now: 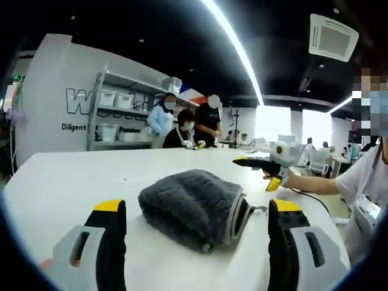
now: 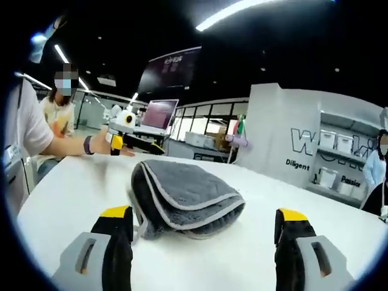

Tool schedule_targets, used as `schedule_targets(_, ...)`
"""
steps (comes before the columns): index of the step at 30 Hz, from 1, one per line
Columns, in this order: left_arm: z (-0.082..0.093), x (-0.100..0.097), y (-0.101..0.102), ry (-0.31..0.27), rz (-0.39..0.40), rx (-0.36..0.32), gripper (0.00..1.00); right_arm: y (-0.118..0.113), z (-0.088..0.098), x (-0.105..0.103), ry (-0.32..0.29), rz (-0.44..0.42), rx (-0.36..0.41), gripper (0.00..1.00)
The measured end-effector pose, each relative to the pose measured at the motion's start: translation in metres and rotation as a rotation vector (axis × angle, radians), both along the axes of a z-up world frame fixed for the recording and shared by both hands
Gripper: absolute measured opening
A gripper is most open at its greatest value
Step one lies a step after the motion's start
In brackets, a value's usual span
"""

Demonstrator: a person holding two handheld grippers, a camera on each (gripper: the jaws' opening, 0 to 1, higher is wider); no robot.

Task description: Fold the towel on the table until its edges align and the towel forms a compact rectangular stack.

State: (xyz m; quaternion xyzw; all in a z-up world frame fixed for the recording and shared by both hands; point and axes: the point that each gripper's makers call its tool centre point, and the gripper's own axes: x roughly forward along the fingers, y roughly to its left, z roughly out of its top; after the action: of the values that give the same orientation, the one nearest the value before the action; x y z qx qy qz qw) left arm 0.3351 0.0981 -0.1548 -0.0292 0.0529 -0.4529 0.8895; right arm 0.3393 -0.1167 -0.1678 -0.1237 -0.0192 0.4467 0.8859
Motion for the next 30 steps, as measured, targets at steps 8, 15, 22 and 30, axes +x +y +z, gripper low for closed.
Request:
schedule_targets(8, 0.002, -0.003, -0.001, 0.005, -0.005, -0.017, 0.99, -0.003, -0.001, 0.002, -0.006, -0.016, -0.012, 0.99)
schedule_targets(15, 0.002, -0.001, 0.002, 0.017, 0.003, -0.024, 0.99, 0.002, -0.012, 0.003, -0.076, -0.045, -0.132, 0.96)
schedule_targets(22, -0.007, 0.006, 0.0, 0.068, 0.016, -0.052, 0.96, 0.015, -0.014, -0.001, -0.142, -0.041, -0.191, 0.78)
schedule_targets(30, -0.003, 0.022, -0.003, 0.112, 0.035, -0.104, 0.83, 0.031, -0.017, -0.004, -0.216, -0.018, -0.257, 0.61)
